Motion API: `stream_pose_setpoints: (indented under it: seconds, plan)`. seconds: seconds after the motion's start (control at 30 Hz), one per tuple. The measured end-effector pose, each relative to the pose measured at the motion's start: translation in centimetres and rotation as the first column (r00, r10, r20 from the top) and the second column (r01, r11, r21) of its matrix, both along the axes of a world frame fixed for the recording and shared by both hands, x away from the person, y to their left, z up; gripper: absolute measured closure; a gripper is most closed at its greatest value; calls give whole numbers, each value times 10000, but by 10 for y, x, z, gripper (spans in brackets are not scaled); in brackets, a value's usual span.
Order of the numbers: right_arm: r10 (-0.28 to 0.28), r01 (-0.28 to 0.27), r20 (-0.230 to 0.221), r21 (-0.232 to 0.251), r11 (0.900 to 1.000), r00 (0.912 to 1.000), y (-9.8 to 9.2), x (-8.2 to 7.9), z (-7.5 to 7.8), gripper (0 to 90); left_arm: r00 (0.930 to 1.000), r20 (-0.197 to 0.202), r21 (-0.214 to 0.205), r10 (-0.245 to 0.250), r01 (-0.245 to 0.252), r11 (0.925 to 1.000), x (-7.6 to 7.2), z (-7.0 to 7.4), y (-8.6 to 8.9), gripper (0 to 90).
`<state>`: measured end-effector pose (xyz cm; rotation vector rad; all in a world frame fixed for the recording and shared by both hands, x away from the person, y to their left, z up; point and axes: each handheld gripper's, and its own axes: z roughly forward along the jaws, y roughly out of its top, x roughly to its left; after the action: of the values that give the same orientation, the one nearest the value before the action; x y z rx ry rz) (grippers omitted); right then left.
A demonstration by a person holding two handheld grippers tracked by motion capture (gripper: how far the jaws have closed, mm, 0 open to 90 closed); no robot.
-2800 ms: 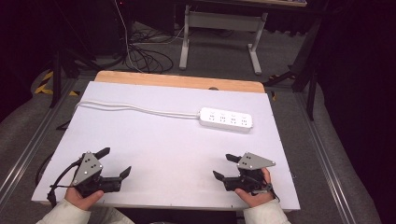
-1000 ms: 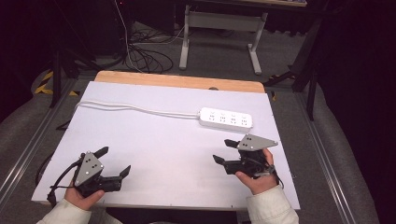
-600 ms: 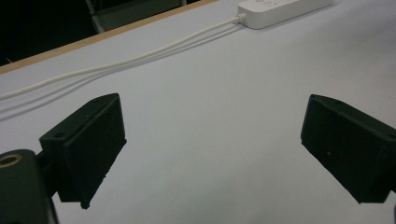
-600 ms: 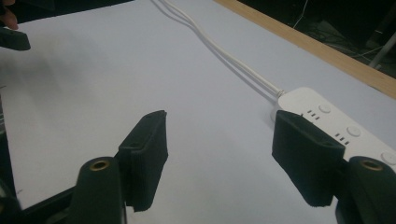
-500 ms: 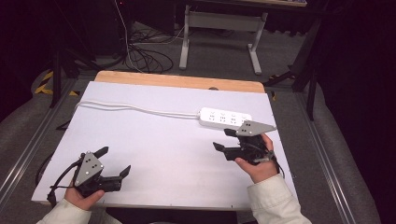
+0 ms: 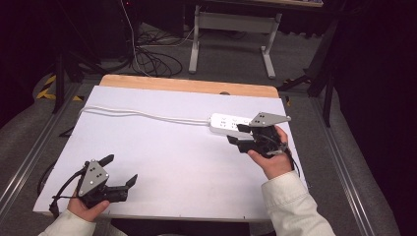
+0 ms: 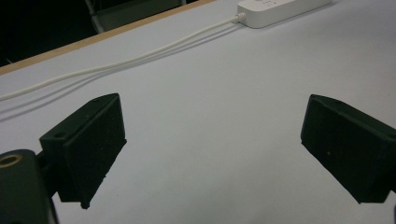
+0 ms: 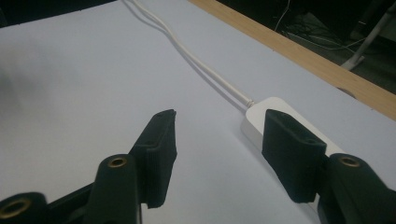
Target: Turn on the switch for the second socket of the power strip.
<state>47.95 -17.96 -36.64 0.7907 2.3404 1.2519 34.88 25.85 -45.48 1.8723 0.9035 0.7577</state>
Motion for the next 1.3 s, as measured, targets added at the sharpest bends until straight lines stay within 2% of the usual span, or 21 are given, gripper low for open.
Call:
stream_pose_setpoints:
  seconds: [0.17,0.3,0.37,0.4,0.47,0.57,0.63,0.7,0.93,0.97,1.1,1.3]
  plan:
    - [-82,82,-7,129,9999,10000,-1,7,2,504,9999,-55,-41,90,-91,10000,-2,-1,0,70]
    - [37,-33,-416,89,10000,9991,0,15,0,684,9999,8,52,170,-170,9998,-3,-1,2,70]
    - [-52,48,-443,-82,10000,9990,0,19,0,795,9999,-19,47,168,-168,9998,-3,-1,2,70]
    - [-52,48,-443,-82,10000,9990,0,19,0,795,9999,-19,47,168,-168,9998,-3,-1,2,70]
    - [-213,203,-329,-304,9993,9992,1,24,0,900,9998,-18,17,212,-212,9998,-4,-1,2,70]
    - [-435,431,-66,-443,9981,9990,2,33,-1,900,9997,-15,16,236,-236,9997,-4,-1,2,70]
    - [-498,495,-47,-428,9979,9987,2,37,-1,900,9997,9,62,233,-233,9997,-4,-1,2,70]
    - [-785,783,-17,-493,9957,9969,4,46,-4,900,9997,27,82,226,-226,9997,-3,-1,2,70]
    - [-1398,1385,-236,-506,9891,9899,6,66,-17,900,9998,-21,24,203,-203,9998,-2,-1,1,70]
    - [-1561,1543,-299,-573,9864,9873,6,73,-22,900,9998,-18,21,205,-205,9998,-2,-1,1,70]
    - [-1892,1869,-392,-545,9809,9812,6,84,-30,900,9998,5,75,204,-204,9998,-2,-1,2,70]
    - [-2233,2211,-347,-590,9735,9741,5,97,-41,900,9999,-7,102,163,-163,9998,-1,-1,2,70]
